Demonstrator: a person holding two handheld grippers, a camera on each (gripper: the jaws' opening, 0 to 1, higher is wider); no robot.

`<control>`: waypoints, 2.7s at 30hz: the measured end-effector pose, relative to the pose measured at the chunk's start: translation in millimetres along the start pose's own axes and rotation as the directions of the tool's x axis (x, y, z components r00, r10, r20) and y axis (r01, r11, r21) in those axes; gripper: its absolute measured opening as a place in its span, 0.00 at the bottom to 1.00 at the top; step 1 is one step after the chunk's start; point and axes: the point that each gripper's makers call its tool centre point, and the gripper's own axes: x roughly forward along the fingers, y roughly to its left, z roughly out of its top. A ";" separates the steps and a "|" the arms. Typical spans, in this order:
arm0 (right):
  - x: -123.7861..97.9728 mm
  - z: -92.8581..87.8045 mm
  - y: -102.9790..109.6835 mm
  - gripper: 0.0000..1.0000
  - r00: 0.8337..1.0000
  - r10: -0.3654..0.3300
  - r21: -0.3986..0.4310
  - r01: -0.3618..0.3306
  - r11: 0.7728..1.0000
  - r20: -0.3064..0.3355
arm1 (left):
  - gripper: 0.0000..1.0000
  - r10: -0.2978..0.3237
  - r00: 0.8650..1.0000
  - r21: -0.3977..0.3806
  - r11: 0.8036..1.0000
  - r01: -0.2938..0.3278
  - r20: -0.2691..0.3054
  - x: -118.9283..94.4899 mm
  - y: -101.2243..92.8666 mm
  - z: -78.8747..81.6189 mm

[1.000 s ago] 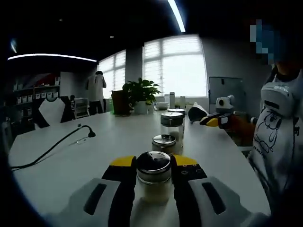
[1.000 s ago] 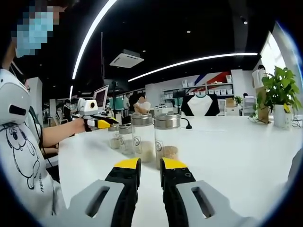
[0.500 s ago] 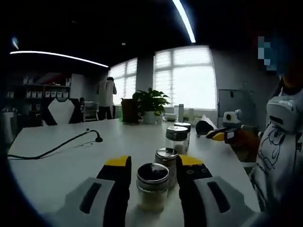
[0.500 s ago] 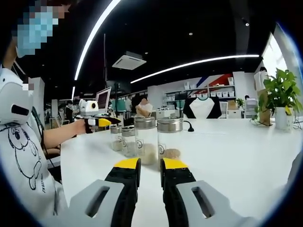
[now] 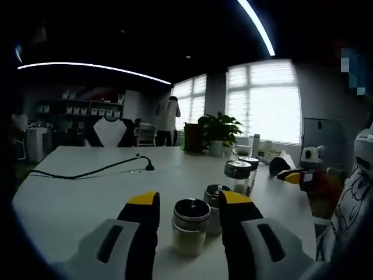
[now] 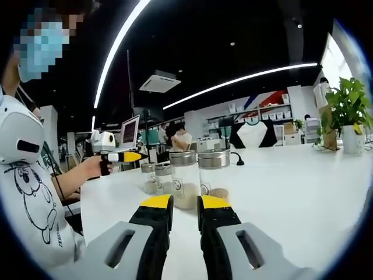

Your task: Rotate the seasoning bottle until the label or dispensing opening points toward the visible target arrow and the bottle remains upright within the marked orientation range

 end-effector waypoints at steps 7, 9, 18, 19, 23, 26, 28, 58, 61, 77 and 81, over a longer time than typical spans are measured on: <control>1.6 -8.0 2.9 0.14 1.000 0.003 0.001 -0.003 1.000 -0.020 | 0.49 0.121 0.992 0.101 0.988 -0.116 -0.037 4.6 11.0 -9.9; 0.8 -8.5 2.0 0.14 1.000 0.000 0.005 0.000 1.000 -0.021 | 0.49 0.121 0.992 0.107 0.987 -0.116 -0.042 7.1 7.8 -11.9; -2.6 -10.1 -0.3 0.14 1.000 -0.009 0.013 0.009 1.000 -0.016 | 0.47 0.113 0.989 0.135 0.986 -0.100 -0.092 16.0 0.8 -23.1; -2.7 -10.4 -0.4 0.14 1.000 -0.009 0.014 0.010 1.000 -0.016 | 0.46 0.115 0.989 0.143 0.984 -0.101 -0.091 16.4 1.0 -22.9; -3.7 -10.4 -1.4 0.14 1.000 -0.012 0.019 0.013 1.000 -0.013 | 0.44 0.119 0.988 0.168 0.981 -0.101 -0.098 18.2 3.5 -24.4; -4.8 -9.9 -2.1 0.14 1.000 -0.014 0.018 0.015 1.000 -0.011 | 0.44 0.110 0.988 0.152 0.984 -0.093 -0.105 19.4 3.9 -26.8; -5.8 -9.6 -2.9 0.14 1.000 -0.018 0.016 0.018 1.000 -0.010 | 0.42 0.106 0.989 0.152 0.984 -0.089 -0.107 19.8 3.4 -27.7; -7.7 -13.0 -5.6 0.14 0.999 -0.018 0.006 0.018 1.000 -0.029 | 0.33 -0.305 0.937 0.161 0.929 0.332 -0.170 19.5 -12.9 -33.9; -8.3 -14.7 -7.0 0.14 0.999 -0.027 0.006 0.027 1.000 -0.033 | 0.33 -0.324 0.928 0.176 0.918 0.355 -0.183 19.6 -13.0 -34.5; -8.8 -14.1 -7.0 0.14 0.999 -0.033 0.010 0.033 0.999 -0.030 | 0.33 -0.444 0.868 0.159 0.862 0.481 -0.222 23.2 -13.2 -36.6; -6.5 -9.3 -6.3 0.14 1.000 -0.028 0.009 0.028 1.000 -0.014 | 0.33 -0.444 0.871 0.128 0.871 0.474 -0.209 23.7 -12.9 -37.0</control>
